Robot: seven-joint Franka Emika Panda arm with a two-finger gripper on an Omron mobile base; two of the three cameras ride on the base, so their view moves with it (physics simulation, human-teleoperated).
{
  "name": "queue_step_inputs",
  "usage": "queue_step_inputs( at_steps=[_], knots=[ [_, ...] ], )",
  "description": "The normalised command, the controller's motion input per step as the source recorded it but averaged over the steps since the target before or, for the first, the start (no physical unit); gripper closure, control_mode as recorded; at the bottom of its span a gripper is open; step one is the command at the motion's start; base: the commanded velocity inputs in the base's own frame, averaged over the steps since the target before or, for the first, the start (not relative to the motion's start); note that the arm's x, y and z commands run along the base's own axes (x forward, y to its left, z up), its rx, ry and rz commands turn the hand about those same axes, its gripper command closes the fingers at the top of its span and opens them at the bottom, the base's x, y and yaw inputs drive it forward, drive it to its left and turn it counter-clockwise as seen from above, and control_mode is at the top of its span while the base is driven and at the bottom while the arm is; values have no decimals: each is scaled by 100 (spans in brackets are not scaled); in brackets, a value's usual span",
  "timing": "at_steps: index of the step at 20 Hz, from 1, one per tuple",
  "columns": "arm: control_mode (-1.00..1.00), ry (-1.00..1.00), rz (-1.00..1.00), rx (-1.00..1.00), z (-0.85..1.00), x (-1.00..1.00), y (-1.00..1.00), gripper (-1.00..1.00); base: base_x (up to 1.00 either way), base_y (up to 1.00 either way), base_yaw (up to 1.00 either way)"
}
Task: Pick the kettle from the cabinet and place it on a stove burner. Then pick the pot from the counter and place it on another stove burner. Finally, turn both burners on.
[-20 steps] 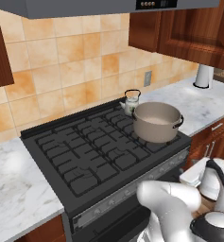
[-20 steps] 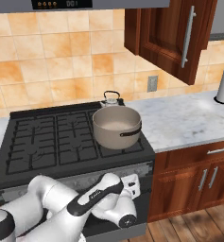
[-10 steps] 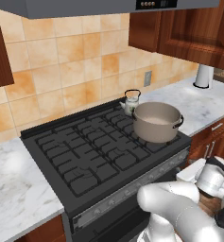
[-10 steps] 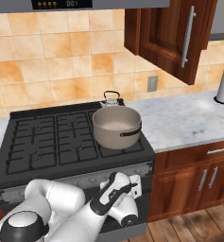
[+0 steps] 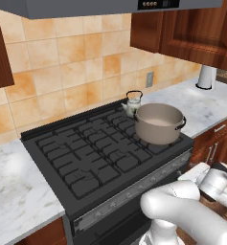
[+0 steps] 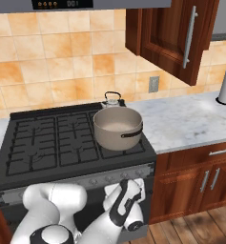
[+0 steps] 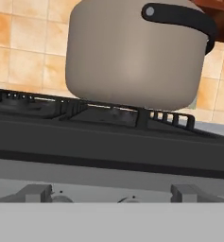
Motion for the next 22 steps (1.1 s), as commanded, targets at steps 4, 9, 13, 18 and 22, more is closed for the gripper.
queue_step_inputs(
  at_steps=[4, 9, 13, 18, 22],
  knots=[
    [-100, 0, 2, -1, -8, 6, 0, -100, 0, 0, 0],
    [-100, 0, 4, 0, -4, 26, 0, -100, 0, 0, 0],
    [-100, 0, 3, 0, -11, 29, 0, -100, 0, 0, 0],
    [-100, 0, 1, 0, -14, 21, -2, -100, 0, 0, 0],
    [-100, 0, 0, 0, -14, 10, -7, -100, 0, 0, 0]
  ],
)
